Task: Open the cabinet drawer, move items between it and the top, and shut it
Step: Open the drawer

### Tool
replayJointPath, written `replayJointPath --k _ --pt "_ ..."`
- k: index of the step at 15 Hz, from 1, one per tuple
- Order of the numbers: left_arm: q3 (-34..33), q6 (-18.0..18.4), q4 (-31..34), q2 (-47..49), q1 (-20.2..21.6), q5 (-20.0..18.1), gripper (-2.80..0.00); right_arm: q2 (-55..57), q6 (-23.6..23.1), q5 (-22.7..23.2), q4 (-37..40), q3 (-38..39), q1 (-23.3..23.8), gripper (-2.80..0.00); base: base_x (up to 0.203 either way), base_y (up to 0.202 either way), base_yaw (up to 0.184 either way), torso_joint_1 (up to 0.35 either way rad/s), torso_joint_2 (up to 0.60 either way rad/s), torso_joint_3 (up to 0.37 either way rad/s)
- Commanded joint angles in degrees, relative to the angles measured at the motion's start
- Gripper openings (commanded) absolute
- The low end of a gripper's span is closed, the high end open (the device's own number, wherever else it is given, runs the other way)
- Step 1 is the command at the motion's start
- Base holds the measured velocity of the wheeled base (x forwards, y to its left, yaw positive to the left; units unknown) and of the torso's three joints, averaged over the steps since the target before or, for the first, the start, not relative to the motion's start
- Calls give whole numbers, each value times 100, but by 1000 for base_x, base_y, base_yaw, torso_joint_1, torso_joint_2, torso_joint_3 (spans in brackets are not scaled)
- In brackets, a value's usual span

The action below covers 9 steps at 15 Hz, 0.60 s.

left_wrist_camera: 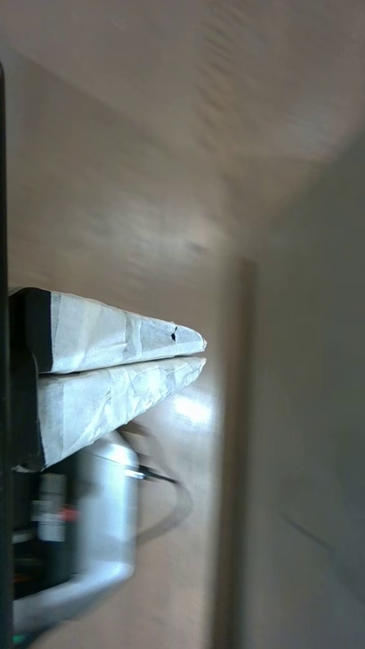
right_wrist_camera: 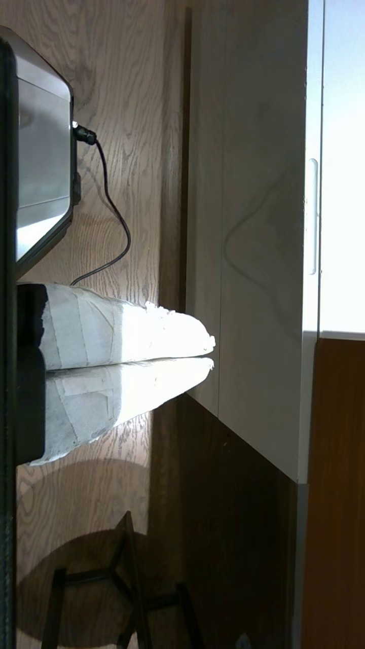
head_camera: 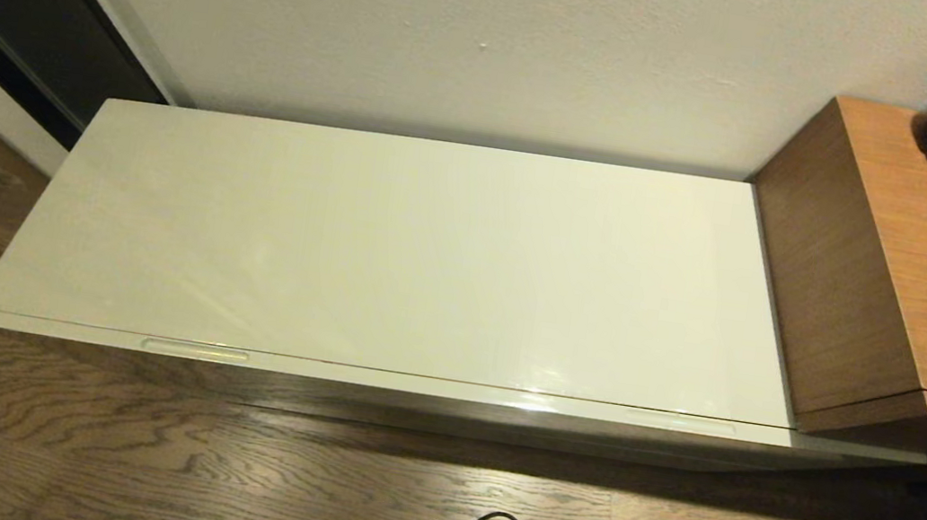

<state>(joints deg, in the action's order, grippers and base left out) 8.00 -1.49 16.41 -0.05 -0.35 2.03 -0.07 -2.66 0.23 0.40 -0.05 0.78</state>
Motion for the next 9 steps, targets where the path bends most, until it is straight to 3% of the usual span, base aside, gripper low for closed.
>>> replayJointPath --k 1,2,8,9 --pt "-796 -111 -2114 14 1 -338 -280 7 -7 -6 4 5 1 -280 0 0 0 0 0 0" --pt "-793 -209 -2058 14 0 -489 -280 7 1 2 4 5 1 -280 0 0 0 0 0 0" --pt "-791 -439 -1999 14 7 -466 -280 7 -7 -2 0 2 1 -280 0 0 0 0 0 0" --pt "-794 -705 -1986 14 1 -466 -280 7 2 3 -5 5 1 -280 0 0 0 0 0 0"
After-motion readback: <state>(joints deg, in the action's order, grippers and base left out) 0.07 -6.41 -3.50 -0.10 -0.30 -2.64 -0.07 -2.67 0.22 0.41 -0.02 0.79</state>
